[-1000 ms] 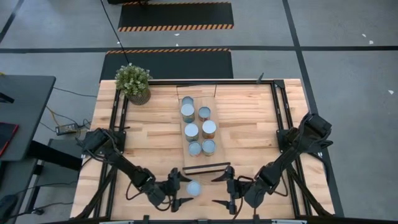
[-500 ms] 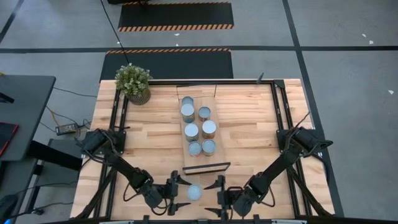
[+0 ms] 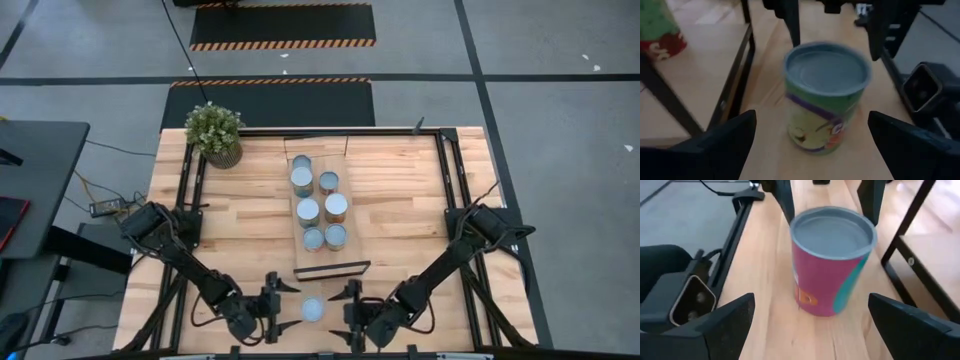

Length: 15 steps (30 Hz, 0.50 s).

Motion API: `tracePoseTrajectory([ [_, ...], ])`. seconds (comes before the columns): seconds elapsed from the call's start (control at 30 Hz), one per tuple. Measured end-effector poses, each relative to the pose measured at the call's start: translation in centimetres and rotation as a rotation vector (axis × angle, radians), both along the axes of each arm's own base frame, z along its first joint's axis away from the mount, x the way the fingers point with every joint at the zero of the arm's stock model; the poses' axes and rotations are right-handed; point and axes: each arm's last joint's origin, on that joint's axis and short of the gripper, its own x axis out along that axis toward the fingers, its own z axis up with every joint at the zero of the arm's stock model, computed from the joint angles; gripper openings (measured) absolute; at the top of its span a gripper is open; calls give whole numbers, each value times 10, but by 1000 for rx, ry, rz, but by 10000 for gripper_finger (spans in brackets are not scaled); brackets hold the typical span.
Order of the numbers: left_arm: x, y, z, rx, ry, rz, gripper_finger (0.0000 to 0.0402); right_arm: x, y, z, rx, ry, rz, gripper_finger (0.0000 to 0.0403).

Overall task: Pick and place cans onto a shelf
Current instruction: Put the canned chicken soup on the shelf

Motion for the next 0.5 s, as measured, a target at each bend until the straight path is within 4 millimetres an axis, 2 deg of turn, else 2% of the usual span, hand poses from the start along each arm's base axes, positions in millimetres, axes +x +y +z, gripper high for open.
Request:
tracePoseTrajectory([
  [0.5,14,16,-3,-65,31,71,389,22,-26,-2,40,32,-4,399],
])
